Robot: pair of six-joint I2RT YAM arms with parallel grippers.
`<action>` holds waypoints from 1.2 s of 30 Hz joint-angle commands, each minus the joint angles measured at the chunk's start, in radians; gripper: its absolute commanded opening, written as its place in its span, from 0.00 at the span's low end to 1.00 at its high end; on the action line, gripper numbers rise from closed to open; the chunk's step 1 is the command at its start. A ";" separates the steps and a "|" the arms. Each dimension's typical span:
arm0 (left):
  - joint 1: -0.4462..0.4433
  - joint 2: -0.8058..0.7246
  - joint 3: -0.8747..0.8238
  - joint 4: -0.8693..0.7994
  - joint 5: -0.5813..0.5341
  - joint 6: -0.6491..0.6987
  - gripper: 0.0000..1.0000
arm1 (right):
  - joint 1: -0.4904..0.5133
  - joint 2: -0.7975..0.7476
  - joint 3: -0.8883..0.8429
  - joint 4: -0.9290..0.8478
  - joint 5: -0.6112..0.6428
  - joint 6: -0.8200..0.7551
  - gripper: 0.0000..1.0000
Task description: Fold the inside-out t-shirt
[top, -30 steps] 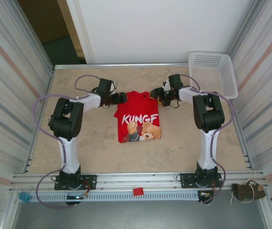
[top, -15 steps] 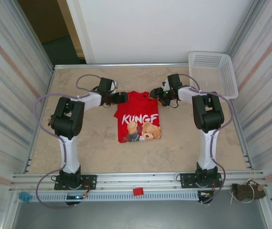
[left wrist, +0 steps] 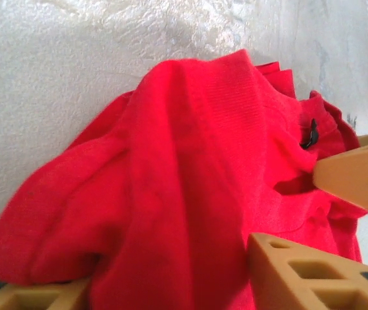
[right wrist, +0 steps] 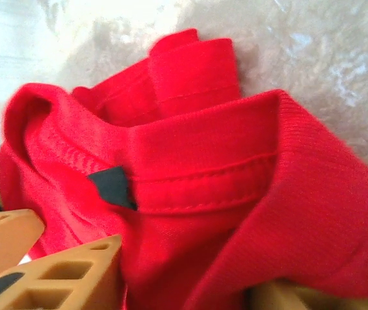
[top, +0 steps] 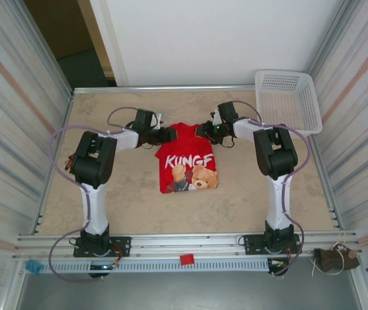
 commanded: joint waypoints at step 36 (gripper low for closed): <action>0.084 -0.185 0.341 0.012 0.183 -0.088 0.00 | -0.103 -0.357 0.043 0.148 -0.097 0.197 0.00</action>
